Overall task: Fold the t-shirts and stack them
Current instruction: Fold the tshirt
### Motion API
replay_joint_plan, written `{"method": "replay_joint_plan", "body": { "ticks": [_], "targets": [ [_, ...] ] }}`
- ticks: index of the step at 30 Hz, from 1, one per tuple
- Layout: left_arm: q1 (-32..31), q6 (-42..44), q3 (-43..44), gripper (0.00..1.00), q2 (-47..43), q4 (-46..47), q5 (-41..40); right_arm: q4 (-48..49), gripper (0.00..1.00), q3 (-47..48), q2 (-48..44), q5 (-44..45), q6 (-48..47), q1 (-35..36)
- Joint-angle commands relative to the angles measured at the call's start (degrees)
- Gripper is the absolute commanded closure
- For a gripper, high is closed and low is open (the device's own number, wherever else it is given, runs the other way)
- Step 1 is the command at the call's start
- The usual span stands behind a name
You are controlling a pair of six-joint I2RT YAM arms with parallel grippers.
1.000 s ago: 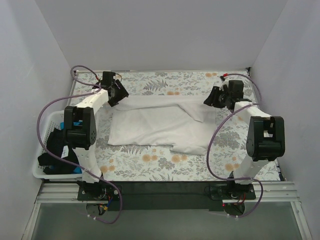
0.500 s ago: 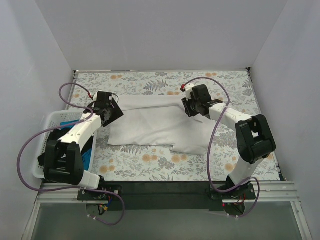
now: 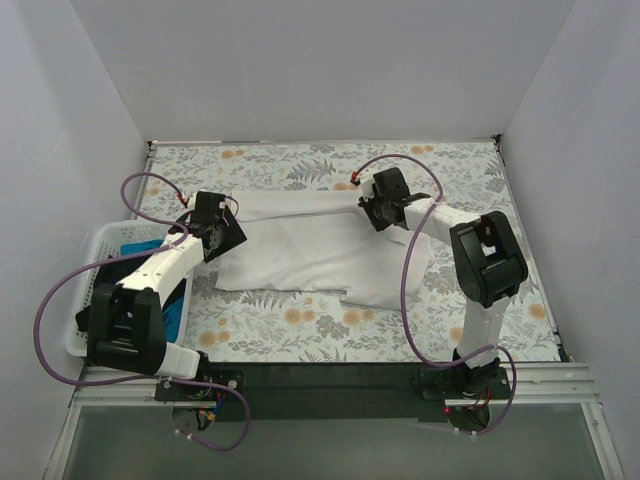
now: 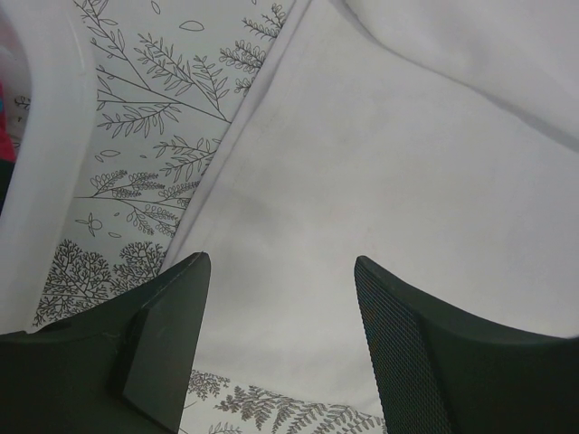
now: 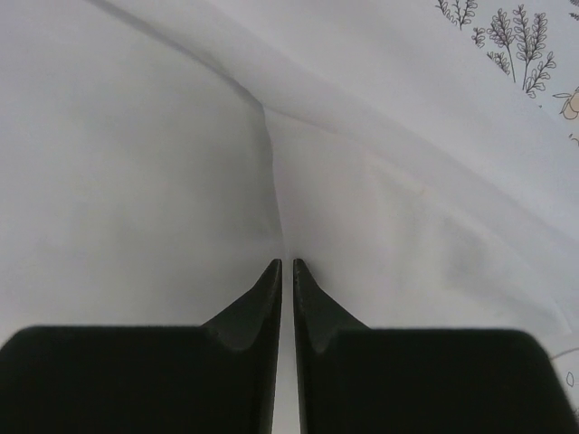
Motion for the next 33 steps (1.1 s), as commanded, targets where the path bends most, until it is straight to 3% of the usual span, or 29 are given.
{"method": "replay_joint_plan", "body": {
  "ticks": [1, 16, 33],
  "targets": [
    [-0.1, 0.7, 0.2, 0.36, -2.2, 1.0, -1.3, -0.2, 0.86, 3.3, 0.9, 2.0, -2.0, -0.2],
    [-0.1, 1.1, 0.5, 0.36, -1.5, 0.9, -0.6, -3.1, 0.84, 8.5, 5.0, 5.1, -2.9, -3.3],
    [-0.1, 1.1, 0.5, 0.37, -1.1, 1.0, 0.5, -3.7, 0.77, 6.0, 2.7, -4.6, -3.4, -3.1]
  ]
}}
